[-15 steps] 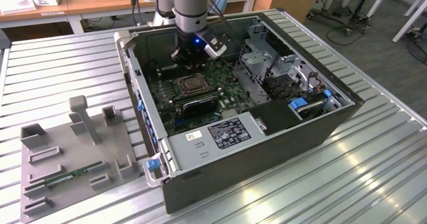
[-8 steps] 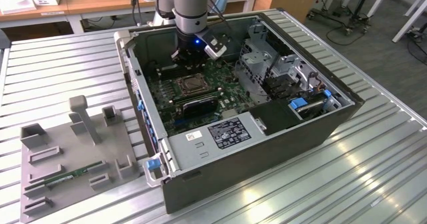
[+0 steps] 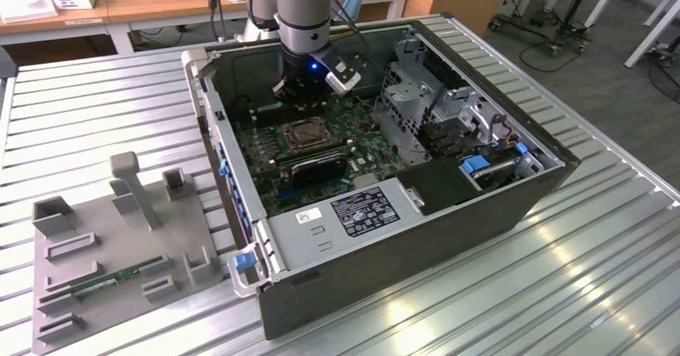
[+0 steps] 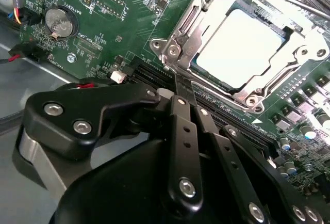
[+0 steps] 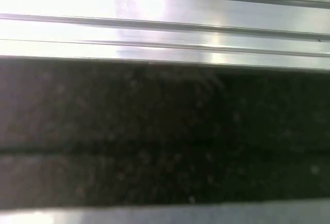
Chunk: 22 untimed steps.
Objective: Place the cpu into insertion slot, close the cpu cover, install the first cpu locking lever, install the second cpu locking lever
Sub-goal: 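Install the first cpu locking lever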
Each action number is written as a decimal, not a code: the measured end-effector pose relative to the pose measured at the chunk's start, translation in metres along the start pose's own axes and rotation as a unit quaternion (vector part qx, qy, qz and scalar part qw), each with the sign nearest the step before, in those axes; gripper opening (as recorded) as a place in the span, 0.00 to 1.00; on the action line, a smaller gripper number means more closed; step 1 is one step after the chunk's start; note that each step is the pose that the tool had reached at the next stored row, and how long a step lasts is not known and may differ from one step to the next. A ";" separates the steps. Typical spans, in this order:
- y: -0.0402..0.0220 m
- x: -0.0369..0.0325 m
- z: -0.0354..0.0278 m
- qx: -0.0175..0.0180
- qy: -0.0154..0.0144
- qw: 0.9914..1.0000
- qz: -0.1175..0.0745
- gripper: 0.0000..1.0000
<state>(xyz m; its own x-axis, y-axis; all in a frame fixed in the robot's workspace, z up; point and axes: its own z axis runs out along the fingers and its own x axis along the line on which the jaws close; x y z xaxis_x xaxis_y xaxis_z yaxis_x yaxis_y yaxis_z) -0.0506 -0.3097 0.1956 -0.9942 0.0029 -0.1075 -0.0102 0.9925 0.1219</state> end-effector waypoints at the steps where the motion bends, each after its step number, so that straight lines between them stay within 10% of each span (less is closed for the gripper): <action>1: 0.0001 0.0000 -0.0002 0.000 0.000 1.000 0.000 0.11; 19: 0.0032 -0.0024 -0.0220 0.000 0.000 1.000 0.000 0.11; 22: 0.0031 -0.0024 -0.0222 0.005 0.000 1.000 -0.001 0.11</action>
<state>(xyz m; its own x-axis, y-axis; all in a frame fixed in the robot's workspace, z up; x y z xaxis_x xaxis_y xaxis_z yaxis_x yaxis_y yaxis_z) -0.0507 -0.3094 0.2181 -0.9942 0.0019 -0.1074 -0.0102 0.9937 0.1116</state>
